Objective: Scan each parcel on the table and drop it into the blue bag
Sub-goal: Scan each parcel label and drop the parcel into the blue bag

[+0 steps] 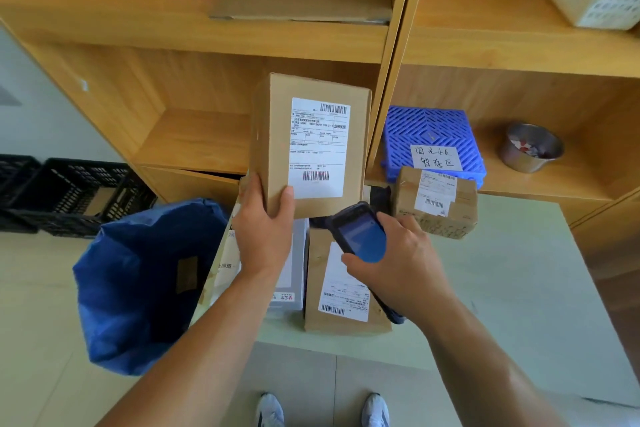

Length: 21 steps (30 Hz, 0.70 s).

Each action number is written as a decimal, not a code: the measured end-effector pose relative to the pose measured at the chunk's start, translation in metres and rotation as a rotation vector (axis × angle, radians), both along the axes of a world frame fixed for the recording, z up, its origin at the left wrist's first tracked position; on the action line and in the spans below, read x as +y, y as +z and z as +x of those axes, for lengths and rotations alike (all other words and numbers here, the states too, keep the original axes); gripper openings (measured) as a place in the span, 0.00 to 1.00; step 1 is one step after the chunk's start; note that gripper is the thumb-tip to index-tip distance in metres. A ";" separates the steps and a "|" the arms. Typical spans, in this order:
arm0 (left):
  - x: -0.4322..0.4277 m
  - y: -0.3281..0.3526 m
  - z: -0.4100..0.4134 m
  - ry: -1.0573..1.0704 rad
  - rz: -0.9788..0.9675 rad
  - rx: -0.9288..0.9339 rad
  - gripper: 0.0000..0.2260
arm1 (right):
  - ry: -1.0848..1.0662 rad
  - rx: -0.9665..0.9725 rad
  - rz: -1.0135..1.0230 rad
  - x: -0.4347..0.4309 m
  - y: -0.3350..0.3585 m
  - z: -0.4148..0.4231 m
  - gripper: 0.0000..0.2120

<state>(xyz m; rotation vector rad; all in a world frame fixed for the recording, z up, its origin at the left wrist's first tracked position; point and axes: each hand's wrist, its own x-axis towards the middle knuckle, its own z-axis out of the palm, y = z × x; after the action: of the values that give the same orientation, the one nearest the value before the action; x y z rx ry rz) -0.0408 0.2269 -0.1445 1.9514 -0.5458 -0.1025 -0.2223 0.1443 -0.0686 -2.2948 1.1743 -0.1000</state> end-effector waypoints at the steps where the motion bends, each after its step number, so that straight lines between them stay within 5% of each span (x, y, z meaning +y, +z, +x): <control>1: 0.004 -0.001 0.003 0.005 -0.007 -0.004 0.23 | 0.004 0.005 0.004 0.001 0.000 0.003 0.41; 10: 0.036 -0.010 0.018 0.164 -0.047 0.110 0.21 | 0.099 0.016 -0.015 0.012 -0.006 0.034 0.35; 21: 0.147 0.000 0.104 0.454 -0.473 0.673 0.12 | 0.291 -0.130 -0.061 0.070 -0.015 0.150 0.44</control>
<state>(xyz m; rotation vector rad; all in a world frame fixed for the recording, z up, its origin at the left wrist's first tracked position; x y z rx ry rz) 0.0628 0.3737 -0.1443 1.4129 0.2993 -0.2973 -0.0725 0.2145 -0.0840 -2.4459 0.7736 -0.1751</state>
